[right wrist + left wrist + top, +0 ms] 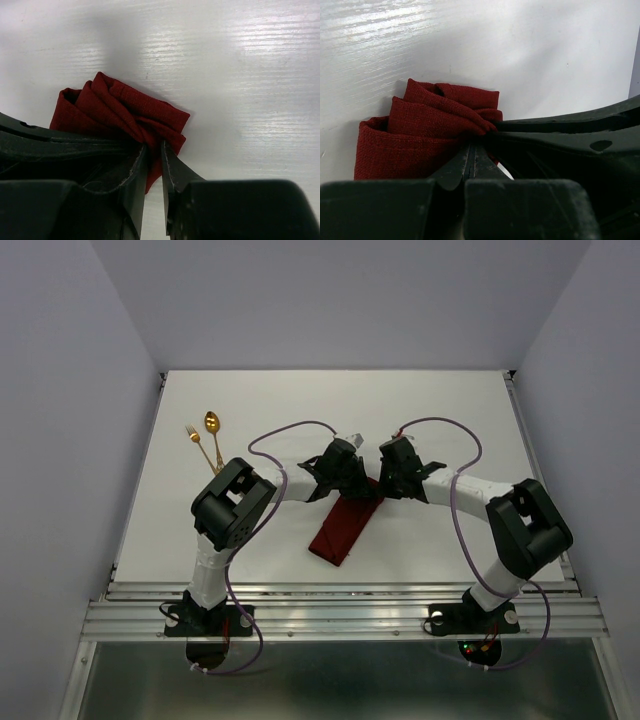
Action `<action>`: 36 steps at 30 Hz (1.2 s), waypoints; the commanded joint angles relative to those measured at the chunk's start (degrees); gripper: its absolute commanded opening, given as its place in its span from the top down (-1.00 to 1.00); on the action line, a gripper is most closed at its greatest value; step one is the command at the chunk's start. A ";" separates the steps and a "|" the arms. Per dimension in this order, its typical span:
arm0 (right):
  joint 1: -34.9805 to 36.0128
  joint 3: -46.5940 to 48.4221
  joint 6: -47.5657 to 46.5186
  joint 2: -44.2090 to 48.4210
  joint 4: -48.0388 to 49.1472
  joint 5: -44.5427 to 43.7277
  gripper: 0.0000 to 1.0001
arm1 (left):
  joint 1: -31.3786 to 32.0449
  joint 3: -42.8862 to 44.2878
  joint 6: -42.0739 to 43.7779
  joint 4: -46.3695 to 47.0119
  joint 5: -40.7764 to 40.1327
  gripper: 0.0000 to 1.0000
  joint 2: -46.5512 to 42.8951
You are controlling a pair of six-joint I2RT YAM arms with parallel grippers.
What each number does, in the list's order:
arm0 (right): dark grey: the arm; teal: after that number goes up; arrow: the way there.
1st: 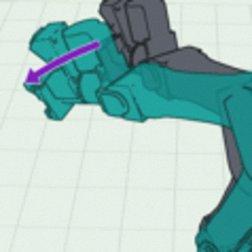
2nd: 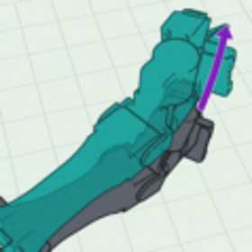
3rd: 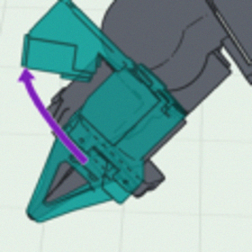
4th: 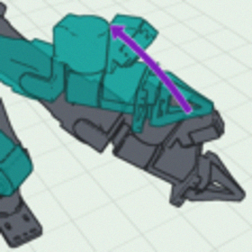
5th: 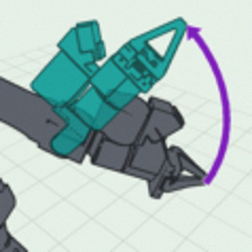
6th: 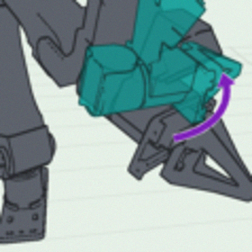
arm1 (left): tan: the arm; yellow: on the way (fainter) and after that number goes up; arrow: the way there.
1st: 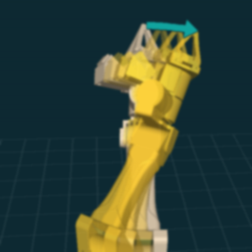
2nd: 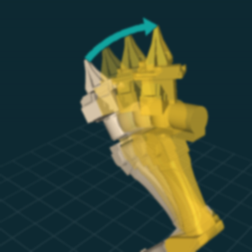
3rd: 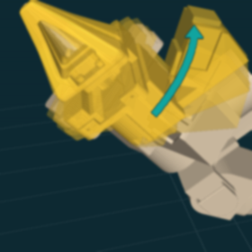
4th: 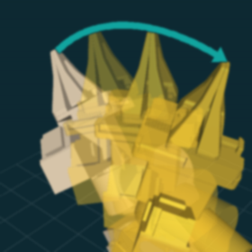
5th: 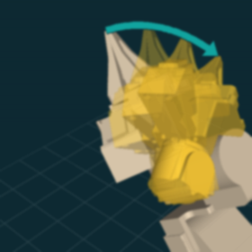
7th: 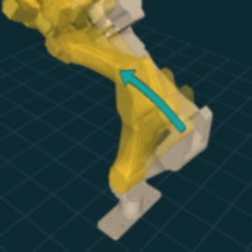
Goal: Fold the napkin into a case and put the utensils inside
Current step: Stuff the top corner of the smaller-rectangle-folded napkin into the folded napkin.
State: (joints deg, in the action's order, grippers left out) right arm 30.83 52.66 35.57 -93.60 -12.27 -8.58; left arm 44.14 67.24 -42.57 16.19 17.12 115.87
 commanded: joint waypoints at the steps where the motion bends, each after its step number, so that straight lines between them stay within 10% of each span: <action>1: 0.55 1.48 0.20 -1.14 0.14 -0.47 0.62 | 0.24 -0.89 1.08 -0.98 -0.25 1.00 -0.83; 5: 0.55 1.04 0.29 0.26 0.23 -1.09 0.99 | 0.24 -0.80 1.08 -0.98 -0.08 1.00 -0.65; 36: 0.55 0.07 0.81 4.75 -0.91 -0.65 0.71 | 0.24 -1.68 1.35 -1.33 0.01 1.00 -0.12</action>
State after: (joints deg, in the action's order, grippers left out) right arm 30.85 52.49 35.46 -90.54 -14.57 -7.77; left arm 44.25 67.11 -42.52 16.60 18.28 115.87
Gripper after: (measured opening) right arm 0.102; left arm 0.019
